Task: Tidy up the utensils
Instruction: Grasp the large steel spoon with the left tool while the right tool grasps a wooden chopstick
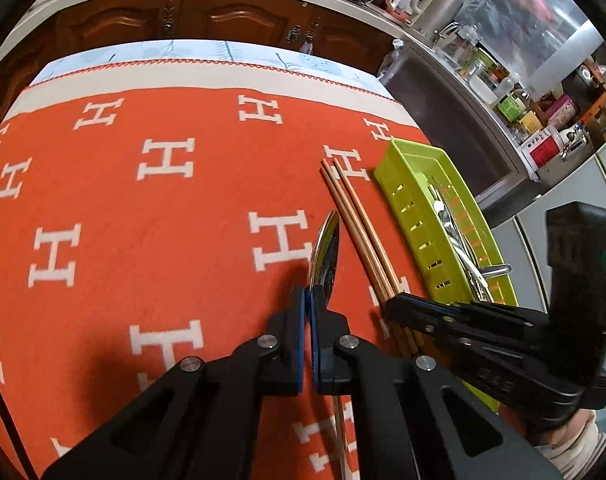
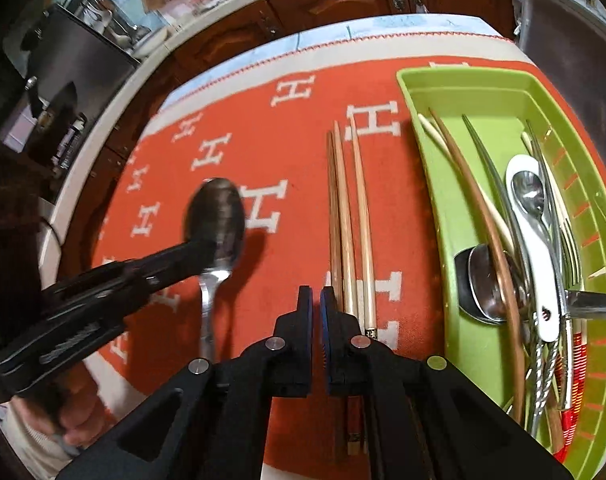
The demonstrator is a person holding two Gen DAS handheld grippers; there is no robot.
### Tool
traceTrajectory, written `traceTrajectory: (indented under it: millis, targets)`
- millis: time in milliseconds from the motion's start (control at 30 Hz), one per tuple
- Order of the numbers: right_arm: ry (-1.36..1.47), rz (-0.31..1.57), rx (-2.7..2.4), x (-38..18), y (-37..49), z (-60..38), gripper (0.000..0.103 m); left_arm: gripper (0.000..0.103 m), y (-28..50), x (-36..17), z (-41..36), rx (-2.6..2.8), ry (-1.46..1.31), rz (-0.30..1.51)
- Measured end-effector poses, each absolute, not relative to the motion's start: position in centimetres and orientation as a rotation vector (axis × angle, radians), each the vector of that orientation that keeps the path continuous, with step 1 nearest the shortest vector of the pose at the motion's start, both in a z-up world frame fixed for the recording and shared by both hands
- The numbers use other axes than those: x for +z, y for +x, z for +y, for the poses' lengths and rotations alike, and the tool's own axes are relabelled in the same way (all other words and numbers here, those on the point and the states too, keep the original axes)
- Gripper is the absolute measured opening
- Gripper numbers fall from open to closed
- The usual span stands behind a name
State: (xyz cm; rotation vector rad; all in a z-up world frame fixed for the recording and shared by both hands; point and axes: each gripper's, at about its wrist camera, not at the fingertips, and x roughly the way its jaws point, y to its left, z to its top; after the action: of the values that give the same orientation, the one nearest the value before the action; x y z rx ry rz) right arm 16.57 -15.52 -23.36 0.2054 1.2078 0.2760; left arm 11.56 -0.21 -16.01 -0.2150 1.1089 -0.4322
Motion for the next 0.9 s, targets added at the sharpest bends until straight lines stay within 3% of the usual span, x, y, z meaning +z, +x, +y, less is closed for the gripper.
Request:
traceTrajectory:
  millis: [267,433,900]
  targets:
    - [0.104,1.223,0.219,-24.6,16.7,-13.3,0.008,0.0,11.1,-15.9,0.9,-0.437,-0.244,1.112]
    - [0.06,1.186,0.152,-23.5,16.2,-12.5,0.019,0.0,11.1,-15.6,1.3,-0.44,-0.262,1.104]
    - [0.003,1.263,0.064,-24.5,17.3,-12.0,0.02,0.0,11.3,-15.6,2.3,-0.457,-0.306,1.1]
